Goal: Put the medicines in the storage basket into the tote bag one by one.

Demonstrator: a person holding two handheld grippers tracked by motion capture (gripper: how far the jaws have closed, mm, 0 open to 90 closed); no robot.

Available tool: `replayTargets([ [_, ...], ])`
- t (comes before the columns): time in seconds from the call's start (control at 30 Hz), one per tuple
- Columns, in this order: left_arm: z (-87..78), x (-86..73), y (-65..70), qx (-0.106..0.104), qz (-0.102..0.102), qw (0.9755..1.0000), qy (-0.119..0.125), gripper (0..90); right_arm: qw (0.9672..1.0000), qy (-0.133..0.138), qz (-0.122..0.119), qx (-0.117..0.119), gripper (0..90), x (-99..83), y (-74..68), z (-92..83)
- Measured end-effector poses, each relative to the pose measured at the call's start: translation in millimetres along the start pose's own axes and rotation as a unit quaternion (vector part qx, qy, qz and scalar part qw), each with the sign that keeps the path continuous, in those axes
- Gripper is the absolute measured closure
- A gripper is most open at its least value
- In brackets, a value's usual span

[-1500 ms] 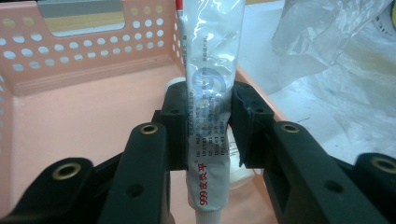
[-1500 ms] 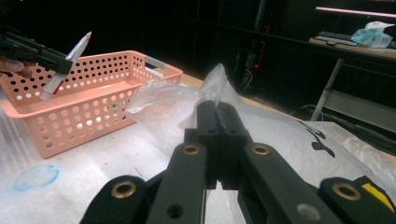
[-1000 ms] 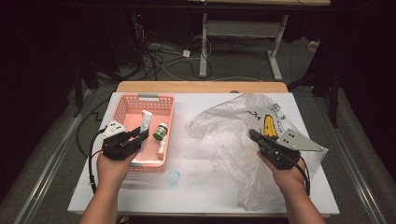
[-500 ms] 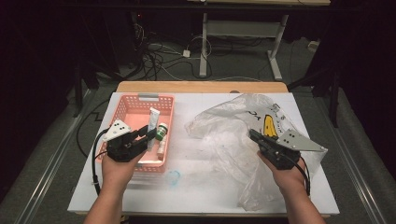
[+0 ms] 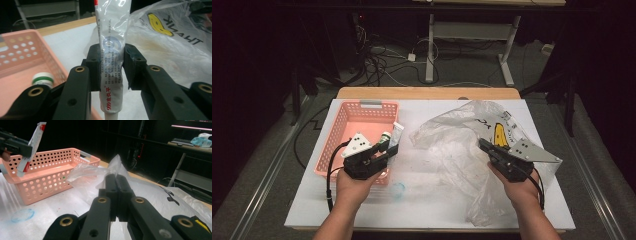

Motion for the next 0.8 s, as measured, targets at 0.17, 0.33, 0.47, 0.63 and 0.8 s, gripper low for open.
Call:
replayTargets([
  [0.17, 9.9, -5.7, 6.2, -0.011, 0.002, 0.9998, -0.014, 67.8, 1.0000, 0.000, 0.001, 0.001, 90.0, -0.1, -0.1, 0.1],
  [0.33, 19.7, -11.1, 13.9, -0.021, 0.008, 0.9993, -0.030, 67.8, 1.0000, 0.001, 0.000, 0.002, 90.0, 0.6, -0.8, 0.0],
  [0.47, 24.9, -13.4, 18.1, -0.025, 0.015, 0.9988, -0.039, 67.8, 1.0000, 0.001, -0.001, 0.002, 90.0, 0.8, -1.2, 0.2],
  [0.63, 30.2, -17.1, 22.2, -0.029, 0.020, 0.9983, -0.047, 67.8, 1.0000, 0.001, -0.002, 0.003, 90.0, 1.1, -2.0, 0.5],
  [0.8, 37.2, -22.2, 27.1, -0.034, 0.025, 0.9973, -0.059, 67.8, 1.0000, 0.002, -0.003, 0.005, 90.0, 1.6, -2.6, 0.3],
])
Point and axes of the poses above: each handheld gripper's, and its own axes: z roughly forward along the jaws, x roughly out of its top, y roughly to its right, the point moved 1 cm from there along z, roughly forward along the jaws, and after that the axes turned 11 degrees about -z, right-handed, at the moved point
